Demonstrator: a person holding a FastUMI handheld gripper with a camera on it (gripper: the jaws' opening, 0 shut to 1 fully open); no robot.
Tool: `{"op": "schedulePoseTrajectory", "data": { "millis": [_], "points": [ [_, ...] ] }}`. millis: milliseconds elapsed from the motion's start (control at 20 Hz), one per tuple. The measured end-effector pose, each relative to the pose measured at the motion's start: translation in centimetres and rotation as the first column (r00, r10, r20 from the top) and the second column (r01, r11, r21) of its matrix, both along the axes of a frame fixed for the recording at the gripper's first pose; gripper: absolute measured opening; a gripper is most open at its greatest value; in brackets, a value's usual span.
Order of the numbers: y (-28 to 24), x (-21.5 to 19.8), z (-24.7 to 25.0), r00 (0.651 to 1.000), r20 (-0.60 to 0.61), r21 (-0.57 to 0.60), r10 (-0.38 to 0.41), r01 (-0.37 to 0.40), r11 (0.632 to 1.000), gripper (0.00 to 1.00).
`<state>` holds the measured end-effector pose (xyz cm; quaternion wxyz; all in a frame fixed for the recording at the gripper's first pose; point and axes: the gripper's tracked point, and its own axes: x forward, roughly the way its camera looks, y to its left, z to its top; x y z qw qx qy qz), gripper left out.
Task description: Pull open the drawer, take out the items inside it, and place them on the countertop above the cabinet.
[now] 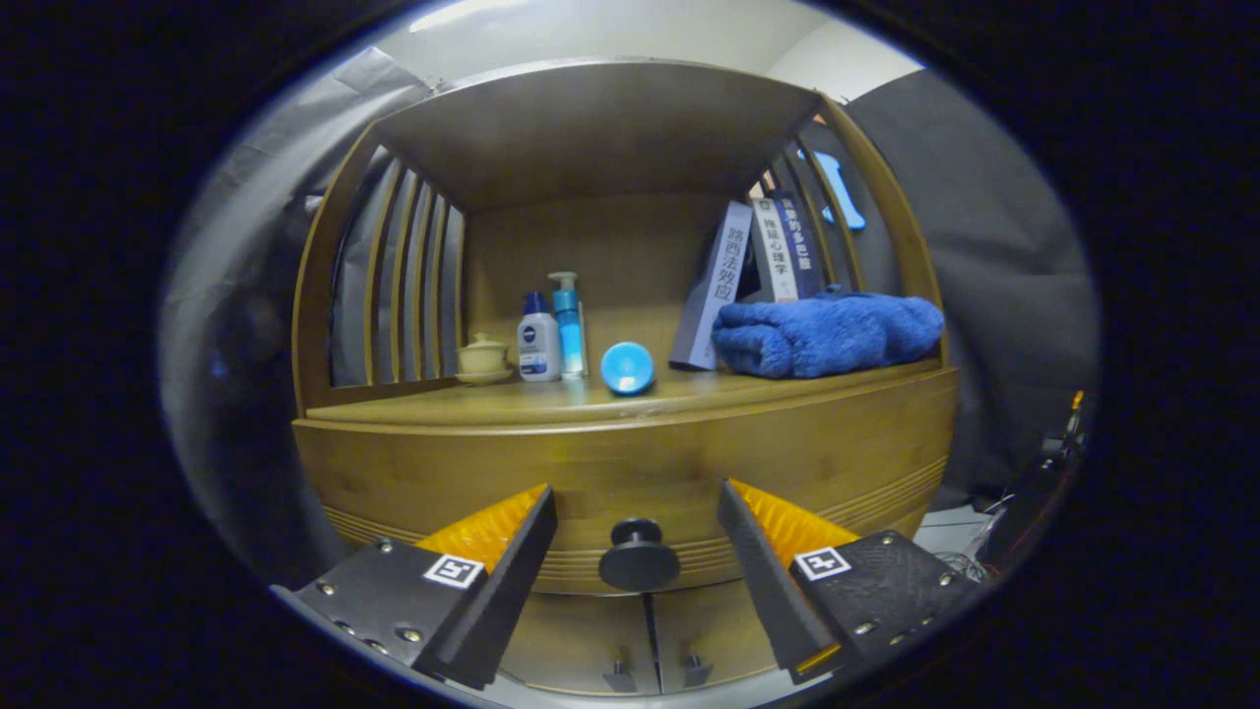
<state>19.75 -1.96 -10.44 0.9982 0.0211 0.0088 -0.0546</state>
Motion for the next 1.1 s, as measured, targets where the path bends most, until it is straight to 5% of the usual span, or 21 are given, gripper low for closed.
{"op": "schedulePoseTrajectory", "data": {
  "millis": [200, 600, 1100],
  "points": [
    [-1.2, -3.4, 4.2, 1.0, 0.015, 0.073, -0.028, 0.027, 0.997, 0.99],
    [-0.2, -13.3, 15.0, 0.999, 0.028, -0.068, 0.02, -0.018, 0.998, 0.99],
    [-0.7, -23.0, 22.8, 0.998, -0.054, -0.103, 0.038, -0.043, 0.994, 0.99]
  ]
}}
